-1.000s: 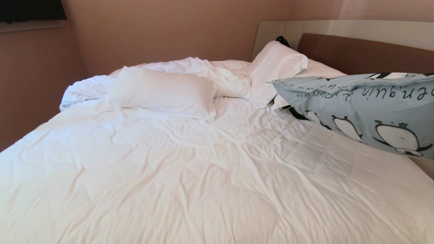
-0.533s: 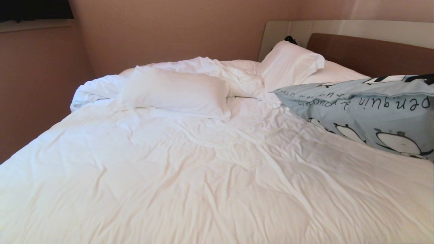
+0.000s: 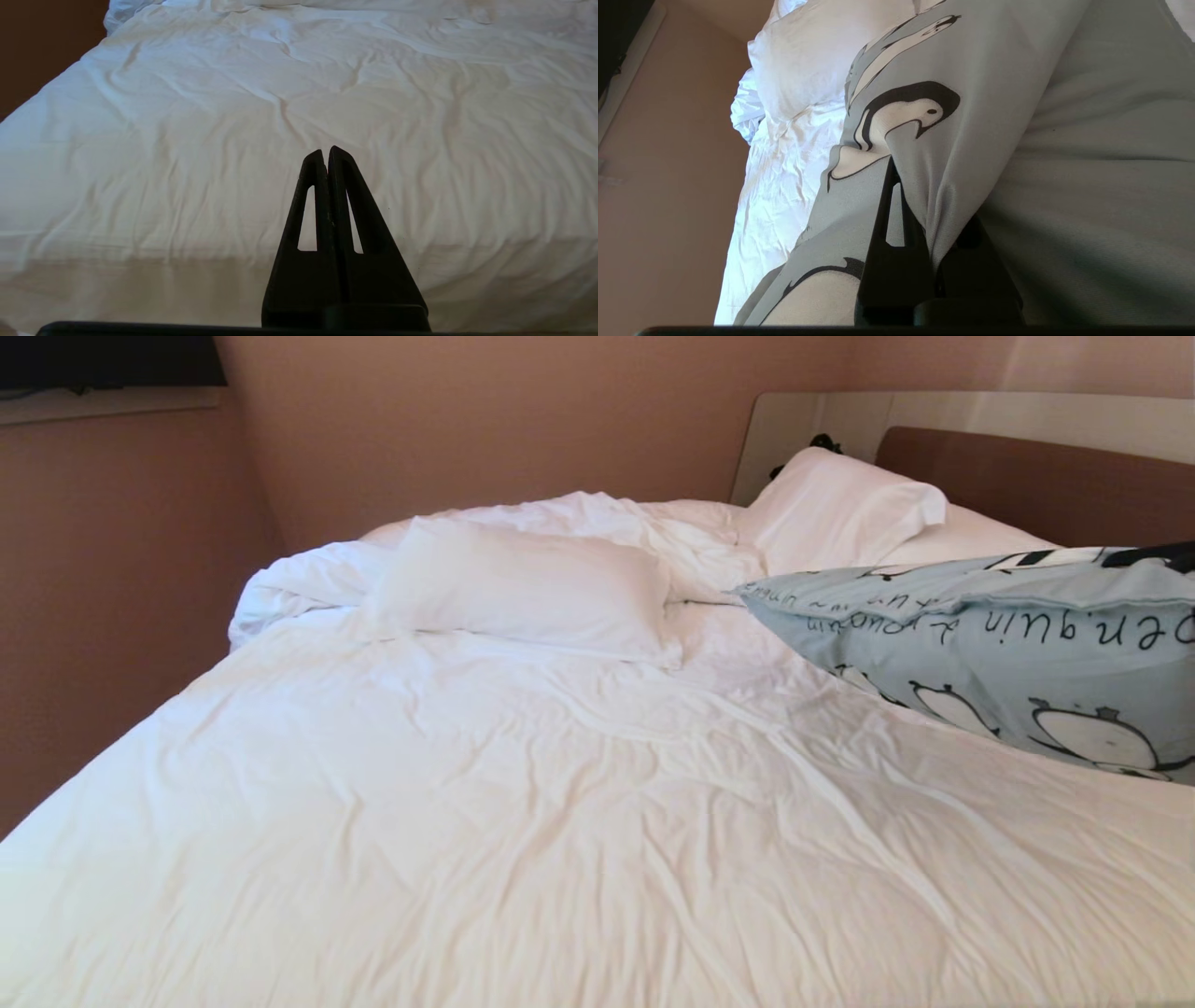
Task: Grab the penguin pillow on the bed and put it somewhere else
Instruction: Move to the foot of the bed
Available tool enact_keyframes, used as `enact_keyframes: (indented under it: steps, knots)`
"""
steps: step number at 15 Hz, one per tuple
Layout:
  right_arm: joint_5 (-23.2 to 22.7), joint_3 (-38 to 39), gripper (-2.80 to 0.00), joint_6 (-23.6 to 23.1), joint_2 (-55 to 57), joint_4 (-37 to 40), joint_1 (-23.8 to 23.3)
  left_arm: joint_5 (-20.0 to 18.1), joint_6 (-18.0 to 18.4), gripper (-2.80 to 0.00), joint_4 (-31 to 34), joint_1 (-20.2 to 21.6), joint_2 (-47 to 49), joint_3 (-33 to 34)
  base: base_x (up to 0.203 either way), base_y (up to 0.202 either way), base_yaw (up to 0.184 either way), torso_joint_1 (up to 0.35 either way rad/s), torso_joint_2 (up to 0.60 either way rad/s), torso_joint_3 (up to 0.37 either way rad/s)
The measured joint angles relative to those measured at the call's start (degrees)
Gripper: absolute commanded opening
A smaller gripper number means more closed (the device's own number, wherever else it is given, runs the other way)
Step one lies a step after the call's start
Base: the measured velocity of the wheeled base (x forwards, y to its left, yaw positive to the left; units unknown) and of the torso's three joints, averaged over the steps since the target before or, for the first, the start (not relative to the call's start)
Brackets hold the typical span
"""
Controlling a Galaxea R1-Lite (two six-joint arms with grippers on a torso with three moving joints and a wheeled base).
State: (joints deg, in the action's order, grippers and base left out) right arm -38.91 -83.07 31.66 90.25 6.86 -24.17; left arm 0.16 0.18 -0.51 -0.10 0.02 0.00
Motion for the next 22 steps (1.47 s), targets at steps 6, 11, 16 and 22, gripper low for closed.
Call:
enact_keyframes:
  steps: [6,11,16,22]
  knots:
    - [0.0,0.1,-2.8,-0.1,0.0,0.0,0.4,0.0,0.0,-2.8,0.0,0.0,0.0,0.0,0.0,0.194,0.001,0.002,0.0,0.001]
    - [0.0,0.1,-2.8,-0.1,0.0,0.0,0.4,0.0,0.0,-2.8,0.0,0.0,0.0,0.0,0.0,0.195,0.0,0.001,0.0,0.003]
    - [0.0,0.1,-2.8,-0.1,0.0,0.0,0.5,0.0,0.0,-2.8,0.0,0.0,0.0,0.0,0.0,0.195,0.0,0.001,0.0,0.001]
    - [0.0,0.2,-2.8,-0.1,0.0,0.0,0.6,0.0,0.1,-2.8,0.0,0.0,0.0,0.0,0.0,0.195,0.001,0.004,0.0,0.002]
